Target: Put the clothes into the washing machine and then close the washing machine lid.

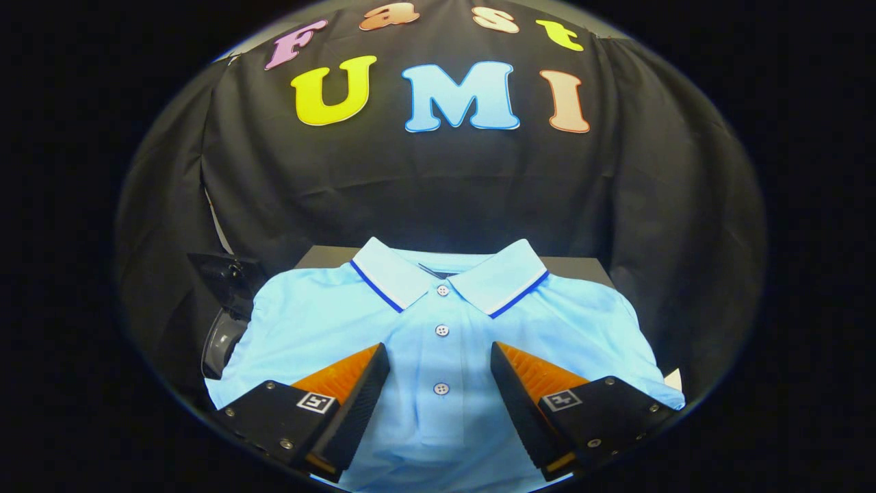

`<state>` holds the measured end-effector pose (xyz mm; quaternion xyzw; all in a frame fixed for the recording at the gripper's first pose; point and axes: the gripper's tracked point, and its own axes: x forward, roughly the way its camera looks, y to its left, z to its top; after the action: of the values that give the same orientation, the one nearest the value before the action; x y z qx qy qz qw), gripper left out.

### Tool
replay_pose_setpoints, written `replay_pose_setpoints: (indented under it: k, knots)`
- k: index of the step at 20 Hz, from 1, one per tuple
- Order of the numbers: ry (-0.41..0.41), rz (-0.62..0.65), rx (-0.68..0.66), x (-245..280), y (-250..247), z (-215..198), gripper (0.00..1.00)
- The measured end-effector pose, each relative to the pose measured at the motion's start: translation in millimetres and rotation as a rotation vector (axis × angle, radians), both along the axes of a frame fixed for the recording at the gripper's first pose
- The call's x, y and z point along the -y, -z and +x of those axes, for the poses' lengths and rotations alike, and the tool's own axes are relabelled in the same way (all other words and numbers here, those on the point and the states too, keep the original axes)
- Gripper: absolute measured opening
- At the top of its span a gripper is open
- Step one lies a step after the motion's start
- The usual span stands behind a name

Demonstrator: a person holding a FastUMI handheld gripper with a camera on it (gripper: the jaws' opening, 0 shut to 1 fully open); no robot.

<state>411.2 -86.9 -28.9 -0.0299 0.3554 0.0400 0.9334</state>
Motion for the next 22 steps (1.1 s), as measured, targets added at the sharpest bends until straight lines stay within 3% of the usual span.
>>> replay_pose_setpoints:
  k: [2, 4, 7, 8, 9, 11, 13, 22]
  knots:
    - [-0.006, 0.001, 0.003, -1.6, 0.9, -1.9, 0.91]
    - [-0.025, 0.008, 0.012, -7.4, 1.3, -0.9, 0.77]
    - [-0.016, 0.046, 0.031, -10.3, 1.1, -1.7, 0.43]
    - [-0.011, 0.067, 0.034, -10.5, 1.0, -1.2, 0.36]
    - [-0.006, 0.088, 0.031, -11.0, 2.0, -2.0, 0.19]
    - [-0.011, 0.113, 0.026, -14.0, 0.0, -2.3, 0.08]
    - [-0.032, 0.13, 0.021, -16.8, -0.9, -3.4, 0.0]
    - [-0.006, 0.255, 0.108, -22.7, -44.2, -2.9, 0.0]
